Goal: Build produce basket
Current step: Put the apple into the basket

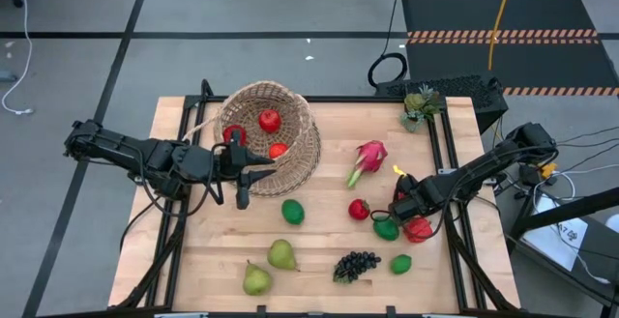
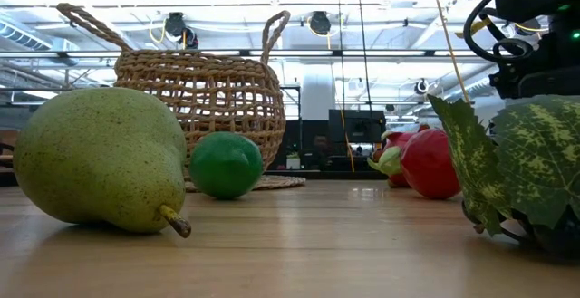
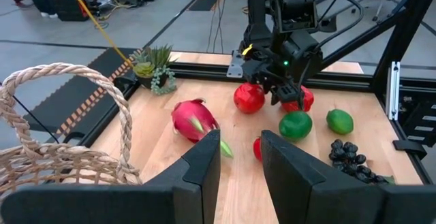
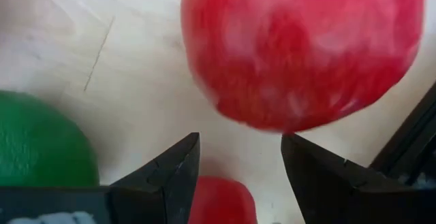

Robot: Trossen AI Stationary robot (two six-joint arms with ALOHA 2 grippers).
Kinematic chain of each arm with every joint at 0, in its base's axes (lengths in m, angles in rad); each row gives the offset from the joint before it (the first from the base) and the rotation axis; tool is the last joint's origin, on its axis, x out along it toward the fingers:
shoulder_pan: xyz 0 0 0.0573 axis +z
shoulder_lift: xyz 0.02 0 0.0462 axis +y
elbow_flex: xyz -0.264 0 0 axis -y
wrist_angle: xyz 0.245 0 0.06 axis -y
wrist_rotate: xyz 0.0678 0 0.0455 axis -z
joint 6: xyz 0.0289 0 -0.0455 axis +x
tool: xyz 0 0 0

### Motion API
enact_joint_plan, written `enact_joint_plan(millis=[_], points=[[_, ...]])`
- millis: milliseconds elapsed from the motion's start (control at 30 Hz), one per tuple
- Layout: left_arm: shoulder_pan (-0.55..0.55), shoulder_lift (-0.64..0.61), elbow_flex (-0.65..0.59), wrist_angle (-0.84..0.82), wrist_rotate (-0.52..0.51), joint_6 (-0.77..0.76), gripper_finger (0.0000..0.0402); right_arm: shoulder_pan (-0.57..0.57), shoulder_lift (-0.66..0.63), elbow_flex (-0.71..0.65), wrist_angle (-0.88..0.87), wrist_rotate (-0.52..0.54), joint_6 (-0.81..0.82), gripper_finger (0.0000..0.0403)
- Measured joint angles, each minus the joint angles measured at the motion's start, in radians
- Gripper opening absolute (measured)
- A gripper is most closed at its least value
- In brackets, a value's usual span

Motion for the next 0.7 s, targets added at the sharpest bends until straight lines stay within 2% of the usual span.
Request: enact_joint_plan(millis=[433,700], points=[[0.000,0.000,0.000,0.000,0.000,0.012,0.0108,-0.001,0.000,0.000,-0.096,-0.024,-0.061,0.0201],[0.000,0.000,0.000,0.000,0.000,0.013,0.0108,-0.002,0.000,0.000,-0.105,0.076,-0.116,0.0200]])
